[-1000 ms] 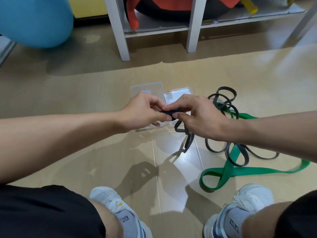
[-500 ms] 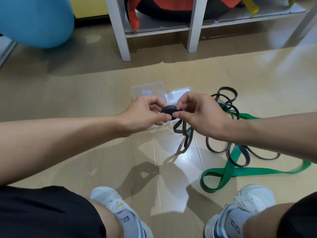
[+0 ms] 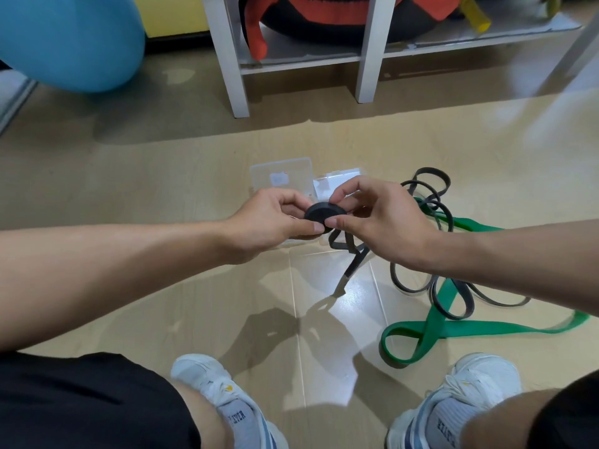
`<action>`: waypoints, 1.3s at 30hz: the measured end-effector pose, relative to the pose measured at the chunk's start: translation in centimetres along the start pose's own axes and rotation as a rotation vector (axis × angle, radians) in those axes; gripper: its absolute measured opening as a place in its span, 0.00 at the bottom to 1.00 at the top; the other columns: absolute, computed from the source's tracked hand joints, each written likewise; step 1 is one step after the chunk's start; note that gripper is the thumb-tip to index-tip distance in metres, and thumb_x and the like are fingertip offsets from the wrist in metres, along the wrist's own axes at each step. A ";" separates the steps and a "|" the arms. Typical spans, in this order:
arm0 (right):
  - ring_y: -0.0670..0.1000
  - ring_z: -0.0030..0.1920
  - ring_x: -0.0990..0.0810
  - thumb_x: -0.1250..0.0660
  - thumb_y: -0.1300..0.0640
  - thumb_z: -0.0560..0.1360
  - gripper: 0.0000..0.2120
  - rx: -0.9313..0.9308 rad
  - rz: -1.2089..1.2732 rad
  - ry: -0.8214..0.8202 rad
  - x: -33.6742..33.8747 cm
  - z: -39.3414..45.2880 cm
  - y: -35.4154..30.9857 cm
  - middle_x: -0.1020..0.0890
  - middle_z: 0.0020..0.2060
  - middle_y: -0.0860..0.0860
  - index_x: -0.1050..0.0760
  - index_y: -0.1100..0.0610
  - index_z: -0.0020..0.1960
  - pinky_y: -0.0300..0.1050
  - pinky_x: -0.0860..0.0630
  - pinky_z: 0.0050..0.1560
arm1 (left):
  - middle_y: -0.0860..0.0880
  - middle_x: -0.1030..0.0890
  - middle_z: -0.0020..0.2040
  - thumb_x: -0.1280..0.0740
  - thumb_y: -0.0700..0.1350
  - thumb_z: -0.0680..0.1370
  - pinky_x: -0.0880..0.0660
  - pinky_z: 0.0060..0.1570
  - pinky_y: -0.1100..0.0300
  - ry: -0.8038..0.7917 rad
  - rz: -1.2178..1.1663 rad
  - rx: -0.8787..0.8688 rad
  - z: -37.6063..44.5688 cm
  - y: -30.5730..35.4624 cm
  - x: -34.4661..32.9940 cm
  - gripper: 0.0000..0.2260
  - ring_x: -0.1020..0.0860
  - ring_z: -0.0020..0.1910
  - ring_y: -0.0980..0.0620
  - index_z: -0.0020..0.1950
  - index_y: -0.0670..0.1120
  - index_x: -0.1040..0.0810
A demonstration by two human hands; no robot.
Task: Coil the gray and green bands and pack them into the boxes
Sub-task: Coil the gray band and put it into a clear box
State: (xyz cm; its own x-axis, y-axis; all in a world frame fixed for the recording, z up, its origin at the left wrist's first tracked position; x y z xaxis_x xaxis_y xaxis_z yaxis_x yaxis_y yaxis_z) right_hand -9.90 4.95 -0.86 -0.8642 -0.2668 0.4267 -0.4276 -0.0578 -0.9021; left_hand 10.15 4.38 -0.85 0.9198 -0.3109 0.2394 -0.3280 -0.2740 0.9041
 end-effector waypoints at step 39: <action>0.45 0.43 0.16 0.23 0.59 0.73 0.08 0.065 -0.175 -0.044 -0.2 -0.4 0.5 0.15 0.40 0.44 0.20 0.51 0.49 0.44 0.20 0.50 | 0.43 0.14 0.40 0.20 0.40 0.71 0.19 0.44 0.59 -0.058 0.203 -0.031 0.2 0.4 0.0 0.11 0.19 0.38 0.52 0.49 0.39 0.18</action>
State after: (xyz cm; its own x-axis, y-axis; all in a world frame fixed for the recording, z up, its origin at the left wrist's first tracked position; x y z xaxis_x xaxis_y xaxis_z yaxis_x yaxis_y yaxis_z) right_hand -10.04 5.40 -1.37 -0.7653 -0.2890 0.5751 -0.5506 -0.1688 -0.8175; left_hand 9.98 4.10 -0.55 0.8214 -0.4085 0.3980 -0.4977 -0.1723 0.8501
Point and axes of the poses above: each hand's wrist, its own z-axis towards the middle knuckle, its own x-axis out of the back of the hand, y = z × x, the point moved 1 cm from there along z, towards the middle knuckle
